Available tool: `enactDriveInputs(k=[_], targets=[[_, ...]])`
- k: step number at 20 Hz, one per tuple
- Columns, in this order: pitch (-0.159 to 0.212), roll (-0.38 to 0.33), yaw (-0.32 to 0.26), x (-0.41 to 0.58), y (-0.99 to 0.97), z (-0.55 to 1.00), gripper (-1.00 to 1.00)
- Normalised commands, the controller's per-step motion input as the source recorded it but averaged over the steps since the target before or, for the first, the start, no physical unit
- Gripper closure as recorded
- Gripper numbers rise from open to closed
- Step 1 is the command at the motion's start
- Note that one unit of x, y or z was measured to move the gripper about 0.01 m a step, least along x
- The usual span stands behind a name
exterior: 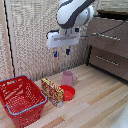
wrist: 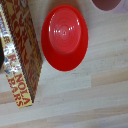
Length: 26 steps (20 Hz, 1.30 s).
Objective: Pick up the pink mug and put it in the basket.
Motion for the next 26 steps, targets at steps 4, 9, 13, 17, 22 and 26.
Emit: enactDriveInputs(k=[4,9,13,17,22,26], targets=[[0.0,0.011,-0.017,0.051,-0.44,-0.1,-1.0],[0.0,0.026,0.0,0.027,-0.64,-0.13,-1.0],[0.0,0.028,0.005,0.0,-0.61,-0.17,-1.0],[0.0,0.007,0.032,0.0,-0.48,-0.26,-1.0],[0.0,0.0,0.05,0.061,-0.43,-0.31,-1.0],[0.002,0.0,0.084,0.188,-0.36,-0.36,-1.0]])
